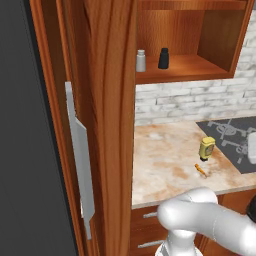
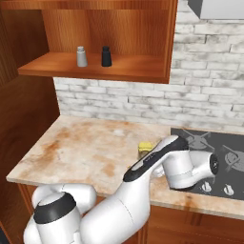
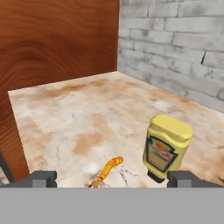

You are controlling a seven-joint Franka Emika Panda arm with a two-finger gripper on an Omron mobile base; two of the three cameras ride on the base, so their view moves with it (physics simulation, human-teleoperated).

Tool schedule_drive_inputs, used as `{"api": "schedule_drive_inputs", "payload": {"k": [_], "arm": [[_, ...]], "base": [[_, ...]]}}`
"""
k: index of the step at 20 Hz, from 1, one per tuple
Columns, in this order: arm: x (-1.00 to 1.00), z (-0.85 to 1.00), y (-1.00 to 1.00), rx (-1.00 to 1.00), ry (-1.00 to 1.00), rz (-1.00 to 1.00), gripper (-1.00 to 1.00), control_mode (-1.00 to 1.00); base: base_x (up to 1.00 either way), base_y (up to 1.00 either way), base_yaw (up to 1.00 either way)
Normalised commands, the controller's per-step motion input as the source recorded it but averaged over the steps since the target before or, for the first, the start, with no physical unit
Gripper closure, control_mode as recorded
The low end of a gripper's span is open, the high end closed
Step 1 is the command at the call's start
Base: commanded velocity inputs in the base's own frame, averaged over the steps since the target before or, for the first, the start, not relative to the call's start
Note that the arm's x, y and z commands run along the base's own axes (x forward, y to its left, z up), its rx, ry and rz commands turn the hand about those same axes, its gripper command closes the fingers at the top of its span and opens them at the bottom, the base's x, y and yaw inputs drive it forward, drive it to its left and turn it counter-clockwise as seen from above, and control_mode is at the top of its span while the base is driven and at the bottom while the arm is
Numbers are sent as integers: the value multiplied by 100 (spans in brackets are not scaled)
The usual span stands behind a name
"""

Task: There are various items on the counter. Only move the condiments/shakers into the cabinet.

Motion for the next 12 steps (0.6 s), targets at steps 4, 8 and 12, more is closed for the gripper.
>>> {"api": "schedule_drive_inputs", "payload": {"k": [4, 8, 12], "arm": [[21, -11, 3, -2, 0, 4, -100, -100], [25, -24, 21, 0, 0, 4, -100, -100], [22, -26, 20, 0, 0, 3, -100, -100]], "base": [[0, 0, 0], [0, 0, 0], [0, 0, 0]]}}
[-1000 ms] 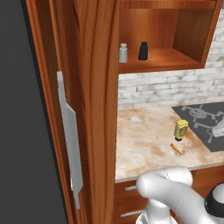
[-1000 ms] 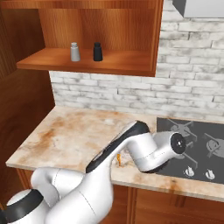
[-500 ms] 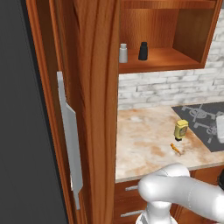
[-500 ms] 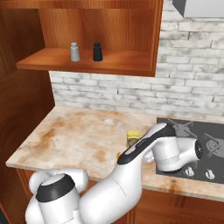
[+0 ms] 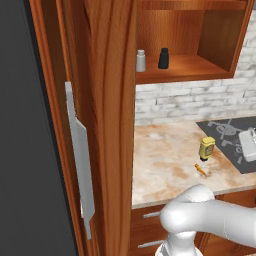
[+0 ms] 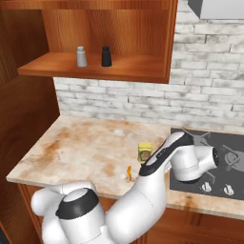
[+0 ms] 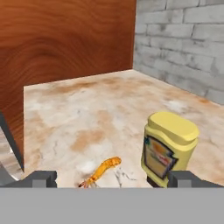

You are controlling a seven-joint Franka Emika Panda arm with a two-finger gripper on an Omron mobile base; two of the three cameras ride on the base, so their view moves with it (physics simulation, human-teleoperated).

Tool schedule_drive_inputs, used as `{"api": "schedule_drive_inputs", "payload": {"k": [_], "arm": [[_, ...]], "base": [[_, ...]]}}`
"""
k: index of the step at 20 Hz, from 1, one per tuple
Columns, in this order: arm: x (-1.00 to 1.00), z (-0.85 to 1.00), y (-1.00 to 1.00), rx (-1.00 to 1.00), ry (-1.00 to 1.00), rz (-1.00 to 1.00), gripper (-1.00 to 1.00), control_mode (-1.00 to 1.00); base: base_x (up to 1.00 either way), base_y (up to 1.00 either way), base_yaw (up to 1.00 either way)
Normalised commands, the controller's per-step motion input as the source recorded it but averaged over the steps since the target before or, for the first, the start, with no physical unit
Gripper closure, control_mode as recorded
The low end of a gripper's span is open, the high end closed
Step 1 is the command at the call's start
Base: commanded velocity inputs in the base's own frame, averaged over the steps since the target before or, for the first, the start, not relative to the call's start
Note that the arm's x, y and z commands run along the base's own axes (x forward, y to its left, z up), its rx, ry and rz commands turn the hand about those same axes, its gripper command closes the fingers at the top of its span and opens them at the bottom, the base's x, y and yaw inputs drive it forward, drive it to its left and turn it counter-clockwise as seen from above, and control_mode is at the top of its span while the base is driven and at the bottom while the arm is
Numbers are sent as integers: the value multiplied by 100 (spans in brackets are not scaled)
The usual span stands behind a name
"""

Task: There are various items on the counter. Only move the condiments/shakers into the cabinet.

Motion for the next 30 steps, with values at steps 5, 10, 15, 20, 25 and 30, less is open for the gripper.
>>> {"api": "schedule_drive_inputs", "payload": {"k": [5, 10, 15, 20, 25, 30], "arm": [[41, -11, 5, 0, 0, 2, -100, -100], [55, -1, 0, 0, 0, 2, -100, -100], [42, -12, 0, 0, 0, 10, -100, -100], [23, -28, 0, 0, 1, 19, -100, -100], [0, -24, -6, 0, 1, 29, -100, -100], [15, -3, 0, 0, 0, 17, -100, -100]], "base": [[0, 0, 0], [0, 0, 0], [0, 0, 0], [0, 0, 0], [0, 0, 0], [0, 0, 0]]}}
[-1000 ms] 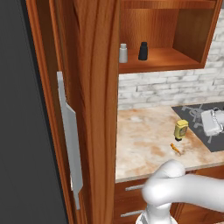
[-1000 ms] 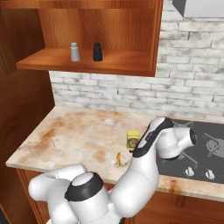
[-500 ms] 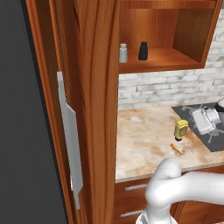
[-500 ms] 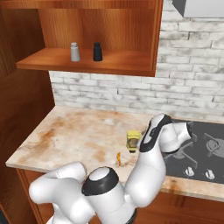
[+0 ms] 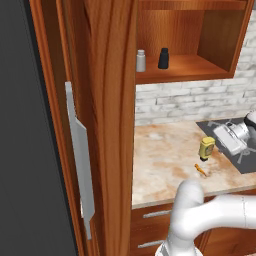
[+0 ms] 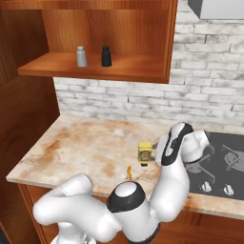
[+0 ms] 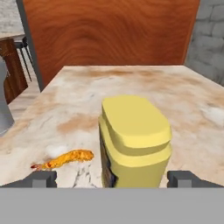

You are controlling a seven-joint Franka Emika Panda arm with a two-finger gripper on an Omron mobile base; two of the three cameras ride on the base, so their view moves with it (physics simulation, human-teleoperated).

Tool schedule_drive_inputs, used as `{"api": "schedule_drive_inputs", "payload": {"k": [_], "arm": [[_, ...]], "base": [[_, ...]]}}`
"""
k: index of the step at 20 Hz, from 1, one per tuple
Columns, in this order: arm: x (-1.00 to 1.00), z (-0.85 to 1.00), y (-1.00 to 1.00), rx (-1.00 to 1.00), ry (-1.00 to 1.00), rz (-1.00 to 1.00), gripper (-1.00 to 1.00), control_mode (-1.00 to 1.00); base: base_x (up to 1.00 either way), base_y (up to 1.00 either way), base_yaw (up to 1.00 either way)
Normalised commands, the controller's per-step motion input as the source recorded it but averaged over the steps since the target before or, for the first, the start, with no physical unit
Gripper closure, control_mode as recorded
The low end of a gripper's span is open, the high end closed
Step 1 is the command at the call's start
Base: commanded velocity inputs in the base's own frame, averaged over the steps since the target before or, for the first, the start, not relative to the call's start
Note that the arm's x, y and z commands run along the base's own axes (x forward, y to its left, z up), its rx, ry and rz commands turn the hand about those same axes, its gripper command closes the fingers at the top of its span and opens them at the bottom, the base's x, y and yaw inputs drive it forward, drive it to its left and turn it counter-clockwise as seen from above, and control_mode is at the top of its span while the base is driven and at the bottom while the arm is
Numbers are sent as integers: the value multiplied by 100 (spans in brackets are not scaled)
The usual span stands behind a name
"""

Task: There are various items on the counter. Only move the condiments/shakers into the cabinet.

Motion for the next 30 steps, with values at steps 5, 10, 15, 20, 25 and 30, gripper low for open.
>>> {"api": "schedule_drive_inputs", "payload": {"k": [5, 10, 15, 20, 25, 30], "arm": [[33, 0, 0, 0, 0, 1, -100, -100], [4, 0, 4, 0, 0, 0, -100, -100], [-5, -1, 9, 0, 0, 0, -100, -100], [-29, 0, 20, 0, 0, 0, -100, -100], [-25, 0, 23, 0, 0, 0, -100, -100], [-9, 0, 36, 0, 0, 0, -100, -100]], "base": [[0, 0, 0], [0, 0, 0], [0, 0, 0], [0, 0, 0], [0, 0, 0], [0, 0, 0]]}}
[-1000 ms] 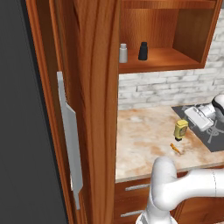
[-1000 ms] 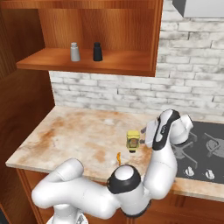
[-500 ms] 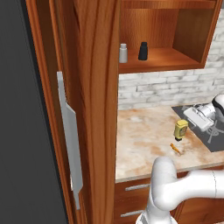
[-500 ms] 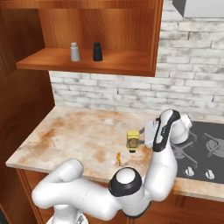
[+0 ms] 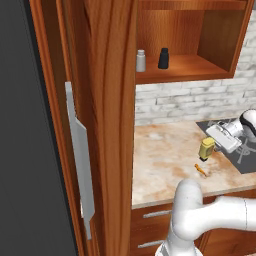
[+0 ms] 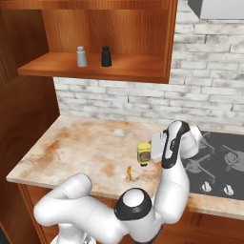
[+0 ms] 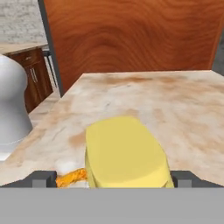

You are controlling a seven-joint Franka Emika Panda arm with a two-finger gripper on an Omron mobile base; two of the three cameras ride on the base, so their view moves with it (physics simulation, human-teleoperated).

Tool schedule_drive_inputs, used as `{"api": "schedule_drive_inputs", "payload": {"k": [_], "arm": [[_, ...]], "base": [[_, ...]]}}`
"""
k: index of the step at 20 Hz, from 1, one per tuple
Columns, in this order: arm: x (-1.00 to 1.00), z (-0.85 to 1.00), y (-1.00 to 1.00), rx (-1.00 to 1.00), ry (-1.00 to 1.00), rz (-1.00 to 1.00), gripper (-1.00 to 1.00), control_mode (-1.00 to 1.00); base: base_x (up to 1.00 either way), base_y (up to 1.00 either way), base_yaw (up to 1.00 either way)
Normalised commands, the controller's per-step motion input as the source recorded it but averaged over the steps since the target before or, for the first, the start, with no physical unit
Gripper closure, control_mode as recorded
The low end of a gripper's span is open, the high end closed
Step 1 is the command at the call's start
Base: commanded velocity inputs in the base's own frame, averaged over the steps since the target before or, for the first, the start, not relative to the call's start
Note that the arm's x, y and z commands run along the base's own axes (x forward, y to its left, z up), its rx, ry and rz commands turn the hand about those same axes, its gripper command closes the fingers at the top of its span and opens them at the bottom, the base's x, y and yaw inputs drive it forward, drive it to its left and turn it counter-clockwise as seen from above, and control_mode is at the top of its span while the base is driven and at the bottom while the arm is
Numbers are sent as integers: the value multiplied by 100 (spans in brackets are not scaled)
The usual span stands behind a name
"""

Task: There are various items on the counter. Only move the condiments/shakers into the cabinet.

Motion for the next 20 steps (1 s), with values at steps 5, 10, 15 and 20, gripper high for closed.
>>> {"api": "schedule_drive_inputs", "payload": {"k": [5, 10, 15, 20], "arm": [[0, 0, 29, 0, 0, -1, 100, -100], [-36, 31, 0, 2, -7, -4, 100, -100], [-79, 100, 0, 16, -13, -32, 100, -100], [-61, 100, 1, 23, -12, -45, 100, -100]], "base": [[0, 0, 0], [0, 0, 0], [0, 0, 0], [0, 0, 0]]}}
